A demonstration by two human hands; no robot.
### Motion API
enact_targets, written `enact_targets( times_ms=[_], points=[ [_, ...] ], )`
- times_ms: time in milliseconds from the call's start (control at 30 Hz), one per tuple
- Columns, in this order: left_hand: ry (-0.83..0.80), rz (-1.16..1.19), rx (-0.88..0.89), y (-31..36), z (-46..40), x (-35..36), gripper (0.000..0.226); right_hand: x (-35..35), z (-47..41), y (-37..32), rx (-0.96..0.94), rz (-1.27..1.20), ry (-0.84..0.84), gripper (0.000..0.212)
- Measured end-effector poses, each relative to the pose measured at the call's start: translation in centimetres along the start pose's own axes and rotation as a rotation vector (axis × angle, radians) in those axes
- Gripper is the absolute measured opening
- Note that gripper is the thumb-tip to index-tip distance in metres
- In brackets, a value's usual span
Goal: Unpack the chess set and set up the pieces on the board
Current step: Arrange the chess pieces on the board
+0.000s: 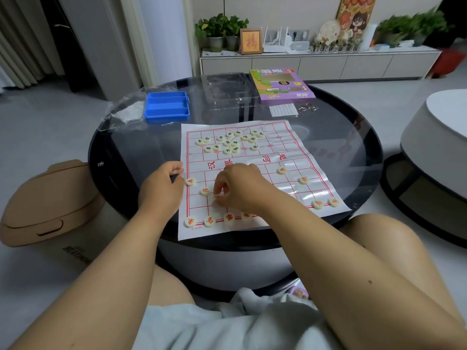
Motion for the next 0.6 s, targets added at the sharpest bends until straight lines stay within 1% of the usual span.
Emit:
enact_targets(
  times_ms=[100,200,300,433,533,600],
  points=[
    [-0.005,0.001,0.004,0.0,0.0,0.0,0.027,-1.8,0.8,2.3,0.059,-0.112,0.047,0.025],
    [-0.012,-0.003,0.006,0.0,0.0,0.1,0.028,-3.6,1.7,6.0,0.156,-0.2,0.125,0.021],
    [-0.015,-0.005,0.01,-0.1,0.0,0.2,0.028,-4.8,2.3,10.2,0.286,-0.212,0.19,0.017],
    [-0.014,-0.004,0.003,-0.1,0.0,0.2,0.027,-5.5,3.2,14.9,0.452,-0.155,0.208,0.016],
    [-0.009,-0.011,0.007,0.1,0.1,0.2,0.028,-5.1,4.1,17.0,0.54,-0.137,0.216,0.009],
    [-0.012,-0.015,0.007,0.3,0.2,0.2,0.028,-4.7,4.4,17.7,0.579,-0.128,0.214,0.009]
  ],
)
Point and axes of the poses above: each hand's wrist, its own z-axis away from the middle knuckle, its own x-axis out of the palm, y = z × x, the point moved 3 cm from there along -z, towards the middle knuckle
